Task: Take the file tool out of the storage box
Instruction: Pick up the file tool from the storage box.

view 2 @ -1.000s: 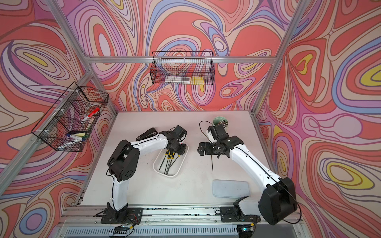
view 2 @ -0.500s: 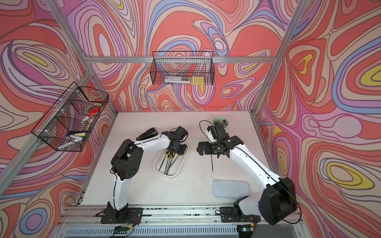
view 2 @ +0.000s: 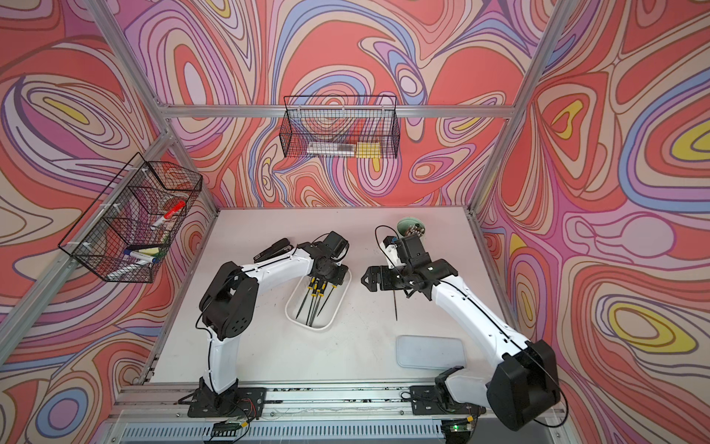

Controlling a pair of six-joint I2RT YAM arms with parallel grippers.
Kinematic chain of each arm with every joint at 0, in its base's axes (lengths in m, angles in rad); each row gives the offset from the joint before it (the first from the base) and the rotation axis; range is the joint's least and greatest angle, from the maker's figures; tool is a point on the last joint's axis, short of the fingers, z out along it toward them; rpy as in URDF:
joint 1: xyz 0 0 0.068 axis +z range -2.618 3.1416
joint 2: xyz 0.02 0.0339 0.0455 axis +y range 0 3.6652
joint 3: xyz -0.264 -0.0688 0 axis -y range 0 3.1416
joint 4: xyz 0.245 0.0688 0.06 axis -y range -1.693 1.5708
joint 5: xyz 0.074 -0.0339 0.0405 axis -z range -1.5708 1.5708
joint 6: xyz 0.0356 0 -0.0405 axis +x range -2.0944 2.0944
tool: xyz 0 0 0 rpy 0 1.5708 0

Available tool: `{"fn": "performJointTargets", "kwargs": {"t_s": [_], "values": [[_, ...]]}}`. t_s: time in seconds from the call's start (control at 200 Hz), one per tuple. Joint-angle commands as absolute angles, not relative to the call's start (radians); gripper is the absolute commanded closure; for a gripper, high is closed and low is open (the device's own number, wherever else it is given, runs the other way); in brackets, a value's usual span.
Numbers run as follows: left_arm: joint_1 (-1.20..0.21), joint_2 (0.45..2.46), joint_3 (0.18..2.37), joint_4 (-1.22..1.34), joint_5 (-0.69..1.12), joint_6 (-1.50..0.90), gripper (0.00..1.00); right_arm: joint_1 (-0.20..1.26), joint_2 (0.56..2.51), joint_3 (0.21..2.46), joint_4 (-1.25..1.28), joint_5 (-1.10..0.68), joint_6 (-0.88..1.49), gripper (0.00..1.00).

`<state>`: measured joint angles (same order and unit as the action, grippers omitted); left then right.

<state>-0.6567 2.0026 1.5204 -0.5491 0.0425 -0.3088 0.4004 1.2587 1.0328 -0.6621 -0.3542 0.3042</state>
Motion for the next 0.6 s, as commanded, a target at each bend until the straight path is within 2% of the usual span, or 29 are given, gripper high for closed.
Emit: {"fn": "performJointTargets", "kwargs": {"t_s": [0.0, 0.295, 0.596], "values": [[-0.636, 1.888, 1.485, -0.507, 0.052, -0.365, 0.86, 0.399, 1.214, 0.98, -0.542, -0.462, 0.359, 0.07], [-0.58, 1.696, 1.323, -0.291, 0.114, -0.595, 0.87, 0.406, 1.14, 0.827, -0.255, -0.553, 0.541, 0.21], [-0.573, 1.636, 1.256, -0.178, 0.165, -0.783, 0.87, 0.475, 1.231, 0.769, -0.061, -0.564, 0.618, 0.32]]}}
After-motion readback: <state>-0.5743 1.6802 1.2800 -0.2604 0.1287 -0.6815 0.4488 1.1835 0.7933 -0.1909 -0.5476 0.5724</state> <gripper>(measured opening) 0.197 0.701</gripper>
